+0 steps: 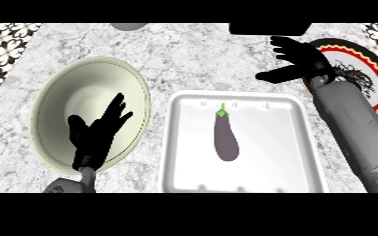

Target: Pick the eggplant from the tray and place it in the plate

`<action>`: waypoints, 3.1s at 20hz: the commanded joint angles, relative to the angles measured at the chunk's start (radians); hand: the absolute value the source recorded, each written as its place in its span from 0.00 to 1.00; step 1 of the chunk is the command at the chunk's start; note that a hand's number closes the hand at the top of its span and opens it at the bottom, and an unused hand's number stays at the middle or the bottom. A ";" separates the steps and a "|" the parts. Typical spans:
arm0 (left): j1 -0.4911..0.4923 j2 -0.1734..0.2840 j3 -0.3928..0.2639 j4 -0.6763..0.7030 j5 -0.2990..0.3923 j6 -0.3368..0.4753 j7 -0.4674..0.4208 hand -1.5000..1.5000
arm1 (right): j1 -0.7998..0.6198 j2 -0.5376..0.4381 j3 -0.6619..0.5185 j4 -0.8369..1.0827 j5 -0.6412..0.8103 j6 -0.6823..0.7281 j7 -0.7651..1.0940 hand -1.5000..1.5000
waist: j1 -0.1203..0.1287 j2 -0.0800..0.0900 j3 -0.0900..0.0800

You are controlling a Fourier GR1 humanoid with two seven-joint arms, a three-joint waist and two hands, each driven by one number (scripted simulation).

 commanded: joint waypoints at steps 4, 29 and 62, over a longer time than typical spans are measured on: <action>0.033 0.002 0.010 0.035 0.006 -0.013 0.008 0.50 | -0.155 -0.060 0.090 0.091 -0.012 0.374 0.168 0.00 | -0.004 0.001 -0.007; 0.004 -0.020 0.078 0.028 -0.009 -0.016 0.070 0.50 | -0.304 0.280 0.154 0.213 0.025 0.631 0.540 0.00 | -0.036 -0.007 -0.007; 0.049 -0.064 0.104 0.057 -0.071 -0.066 0.014 0.50 | -0.031 0.313 0.338 0.045 0.235 0.715 0.402 1.00 | -0.032 -0.003 -0.006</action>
